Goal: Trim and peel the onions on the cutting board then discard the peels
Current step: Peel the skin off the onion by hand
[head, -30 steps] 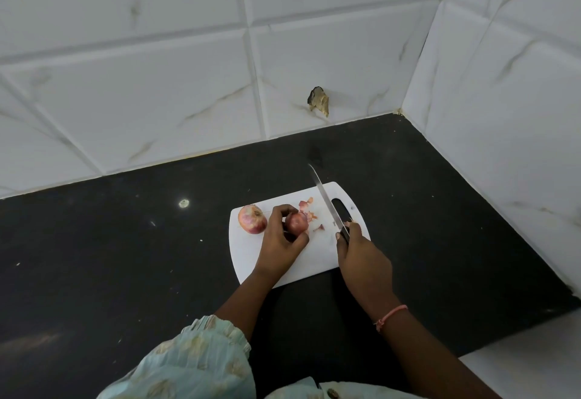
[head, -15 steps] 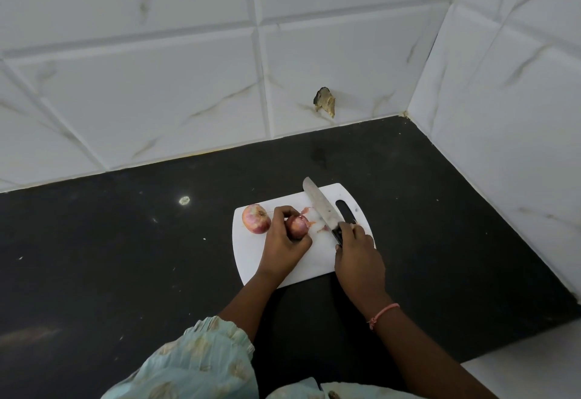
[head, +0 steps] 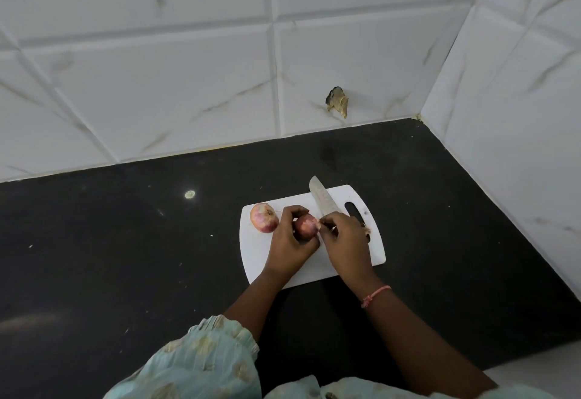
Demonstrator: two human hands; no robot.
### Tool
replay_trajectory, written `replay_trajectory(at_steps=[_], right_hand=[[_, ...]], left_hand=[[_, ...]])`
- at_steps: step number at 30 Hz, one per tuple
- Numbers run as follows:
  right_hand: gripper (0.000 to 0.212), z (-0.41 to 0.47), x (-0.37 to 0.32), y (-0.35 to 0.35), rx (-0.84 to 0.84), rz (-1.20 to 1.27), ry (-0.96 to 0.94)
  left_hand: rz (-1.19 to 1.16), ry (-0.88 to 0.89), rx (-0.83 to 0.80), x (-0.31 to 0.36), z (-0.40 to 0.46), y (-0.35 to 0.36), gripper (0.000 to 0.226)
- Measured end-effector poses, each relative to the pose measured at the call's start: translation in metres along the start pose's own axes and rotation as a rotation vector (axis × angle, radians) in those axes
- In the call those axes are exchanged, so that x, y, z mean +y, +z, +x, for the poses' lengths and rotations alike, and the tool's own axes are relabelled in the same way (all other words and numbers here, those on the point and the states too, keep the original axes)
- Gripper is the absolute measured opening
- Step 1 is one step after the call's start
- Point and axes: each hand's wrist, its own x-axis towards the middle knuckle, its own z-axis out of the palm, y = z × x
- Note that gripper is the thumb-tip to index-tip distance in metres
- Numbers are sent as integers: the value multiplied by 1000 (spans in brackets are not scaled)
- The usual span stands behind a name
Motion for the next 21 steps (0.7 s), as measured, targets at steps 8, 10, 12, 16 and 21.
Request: replay_trajectory(at_steps=[8, 10, 12, 16, 21], right_hand=[[4, 7, 15, 0, 35, 17, 46], [5, 6, 15, 0, 46, -9, 42], [5, 6, 12, -1, 53, -24, 41], [4, 12, 12, -3, 22, -42, 46], [6, 22, 17, -16, -74, 19, 31]], left_hand=[[27, 50, -61, 2, 2, 0, 47], [31, 49, -72, 2, 2, 0, 46], [24, 39, -85, 2, 2, -1, 46], [1, 22, -96, 0, 4, -4, 45], [9, -4, -119, -2, 6, -5, 47]])
